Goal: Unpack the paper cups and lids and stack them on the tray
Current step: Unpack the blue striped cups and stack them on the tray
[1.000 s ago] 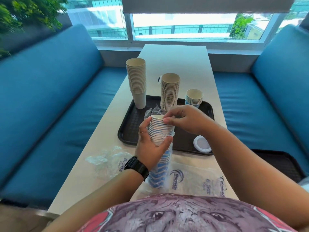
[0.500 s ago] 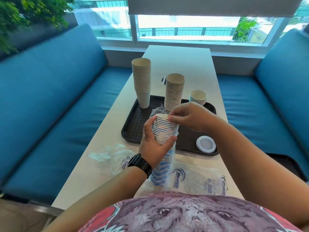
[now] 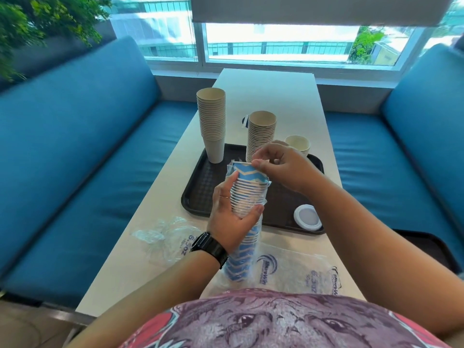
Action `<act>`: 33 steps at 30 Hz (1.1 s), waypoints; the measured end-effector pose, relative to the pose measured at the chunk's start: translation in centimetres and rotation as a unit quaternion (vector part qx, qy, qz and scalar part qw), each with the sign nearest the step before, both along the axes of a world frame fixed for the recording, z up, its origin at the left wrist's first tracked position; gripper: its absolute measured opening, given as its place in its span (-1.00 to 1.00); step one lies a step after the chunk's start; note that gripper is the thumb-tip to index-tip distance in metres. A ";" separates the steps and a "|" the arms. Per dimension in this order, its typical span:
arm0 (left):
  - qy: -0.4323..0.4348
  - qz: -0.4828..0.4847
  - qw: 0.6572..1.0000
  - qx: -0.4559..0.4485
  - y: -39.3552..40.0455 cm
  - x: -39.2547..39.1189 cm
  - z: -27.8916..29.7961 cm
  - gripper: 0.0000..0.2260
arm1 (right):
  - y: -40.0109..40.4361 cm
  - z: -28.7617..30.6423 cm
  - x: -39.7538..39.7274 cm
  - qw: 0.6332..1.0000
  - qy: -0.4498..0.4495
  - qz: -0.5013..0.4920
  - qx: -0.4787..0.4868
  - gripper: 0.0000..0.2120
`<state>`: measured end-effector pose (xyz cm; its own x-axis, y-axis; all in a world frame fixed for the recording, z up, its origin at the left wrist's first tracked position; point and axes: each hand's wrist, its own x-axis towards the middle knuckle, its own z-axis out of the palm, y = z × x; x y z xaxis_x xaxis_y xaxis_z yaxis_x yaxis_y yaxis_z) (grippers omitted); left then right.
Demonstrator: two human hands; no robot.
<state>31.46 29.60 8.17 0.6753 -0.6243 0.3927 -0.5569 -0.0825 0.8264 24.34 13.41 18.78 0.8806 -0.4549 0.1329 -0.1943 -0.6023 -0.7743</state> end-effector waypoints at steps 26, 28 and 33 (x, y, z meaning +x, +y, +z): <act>-0.005 0.006 1.000 -0.005 0.3 0.1 -0.4 -0.27 | -10.0 -0.8 0.3 0.951 -0.192 -0.187 0.156 -0.38; -0.002 0.008 1.000 -0.004 0.3 0.2 -0.6 -0.27 | -11.6 -1.3 0.6 0.962 -0.151 -0.210 0.084 -0.36; 0.003 0.015 1.000 -0.002 0.1 0.4 -0.8 -0.27 | -14.5 -2.7 1.9 0.970 -0.085 -0.228 -0.021 -0.40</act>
